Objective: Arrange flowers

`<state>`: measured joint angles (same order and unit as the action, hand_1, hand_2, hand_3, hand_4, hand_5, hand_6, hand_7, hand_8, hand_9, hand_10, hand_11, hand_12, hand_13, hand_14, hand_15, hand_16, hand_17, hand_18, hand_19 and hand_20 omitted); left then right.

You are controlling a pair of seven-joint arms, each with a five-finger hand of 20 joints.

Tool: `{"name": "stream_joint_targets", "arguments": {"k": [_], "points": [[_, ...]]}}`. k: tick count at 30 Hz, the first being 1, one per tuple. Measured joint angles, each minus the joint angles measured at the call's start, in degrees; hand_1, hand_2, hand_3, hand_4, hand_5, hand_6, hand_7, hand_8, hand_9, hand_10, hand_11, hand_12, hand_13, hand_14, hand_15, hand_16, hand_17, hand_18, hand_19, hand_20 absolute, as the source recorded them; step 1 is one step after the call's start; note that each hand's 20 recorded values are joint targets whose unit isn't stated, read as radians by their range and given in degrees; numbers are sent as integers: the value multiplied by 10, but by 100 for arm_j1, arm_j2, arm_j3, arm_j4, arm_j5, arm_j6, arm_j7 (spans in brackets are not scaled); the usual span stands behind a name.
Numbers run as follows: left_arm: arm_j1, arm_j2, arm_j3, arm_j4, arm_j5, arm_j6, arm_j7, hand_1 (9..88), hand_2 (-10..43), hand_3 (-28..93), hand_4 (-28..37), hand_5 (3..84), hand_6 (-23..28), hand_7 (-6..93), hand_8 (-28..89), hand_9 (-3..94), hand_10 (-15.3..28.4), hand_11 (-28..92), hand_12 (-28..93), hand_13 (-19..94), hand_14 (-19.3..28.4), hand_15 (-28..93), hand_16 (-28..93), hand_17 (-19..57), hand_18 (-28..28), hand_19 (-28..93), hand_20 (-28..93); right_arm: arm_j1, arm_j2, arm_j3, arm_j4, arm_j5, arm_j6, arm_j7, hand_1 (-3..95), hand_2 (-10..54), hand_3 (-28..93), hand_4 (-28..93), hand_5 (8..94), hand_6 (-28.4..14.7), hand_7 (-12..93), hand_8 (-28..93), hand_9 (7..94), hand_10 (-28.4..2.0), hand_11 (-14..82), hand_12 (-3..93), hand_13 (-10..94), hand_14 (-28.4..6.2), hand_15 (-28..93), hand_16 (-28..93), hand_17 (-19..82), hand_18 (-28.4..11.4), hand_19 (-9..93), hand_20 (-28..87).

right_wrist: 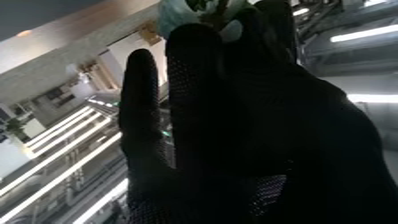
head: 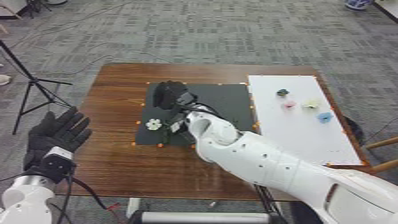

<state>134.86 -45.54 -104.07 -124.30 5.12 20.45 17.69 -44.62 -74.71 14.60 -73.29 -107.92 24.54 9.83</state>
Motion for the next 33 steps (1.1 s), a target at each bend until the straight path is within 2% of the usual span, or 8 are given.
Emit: {"name": "stream_joint_targets", "arguments": {"k": [4, 10, 15, 29, 31, 33], "points": [[10, 5, 54, -20, 4, -4, -1, 273, 153, 696, -268, 398, 84, 96, -71, 328, 139, 154, 136, 222, 138, 244, -8, -31, 113, 185, 123, 87, -2, -270, -58, -40, 255, 290, 652, -95, 654, -283, 738, 64, 322, -53, 876, -36, 80, 385, 682, -11, 475, 500, 249, -163, 623, 340], [-5, 5, 72, -29, 43, -24, -22, 273, 152, 696, -267, 399, 85, 95, -70, 328, 139, 153, 136, 222, 138, 243, -8, -32, 113, 185, 123, 76, -4, -414, -7, -660, 267, 362, 652, -95, 653, -283, 736, 59, 320, -49, 875, -39, 82, 389, 682, -13, 476, 498, 251, -166, 622, 337], [-8, 2, 72, -30, 67, -47, -37, 273, 152, 696, -266, 399, 84, 96, -71, 328, 137, 153, 137, 222, 139, 241, -8, -31, 113, 185, 122, 88, -12, -526, 21, -604, 267, 374, 648, -95, 653, -283, 733, 58, 318, -50, 872, -39, 83, 390, 679, -15, 476, 498, 251, -167, 621, 334], [-128, 4, 187, -14, 24, -89, -18, 275, 149, 696, -265, 399, 83, 97, -71, 329, 137, 155, 137, 223, 138, 241, -7, -30, 114, 182, 123, -94, -77, -188, 67, -921, -290, 741, 624, -95, 671, -283, 642, 27, 276, -73, 809, -58, 93, 378, 646, -24, 496, 471, 246, -179, 621, 306], [-124, 4, 182, -14, 19, -89, -17, 275, 148, 696, -265, 398, 83, 98, -71, 329, 136, 155, 136, 223, 138, 241, -7, -30, 113, 181, 123, -133, -82, -126, 67, -1003, -399, 765, 619, -95, 672, -283, 627, 27, 271, -153, 789, -58, 95, 365, 641, -26, 504, 459, 243, -181, 622, 291], [-108, 3, 160, -14, 19, -90, -18, 275, 148, 697, -265, 398, 82, 98, -71, 329, 136, 155, 136, 223, 138, 240, -7, -30, 114, 182, 123, -156, -81, -118, 67, -1117, -425, 784, 618, -95, 672, -283, 622, 24, 269, -164, 779, -58, 92, 360, 639, -27, 505, 457, 242, -182, 623, 288]]}}
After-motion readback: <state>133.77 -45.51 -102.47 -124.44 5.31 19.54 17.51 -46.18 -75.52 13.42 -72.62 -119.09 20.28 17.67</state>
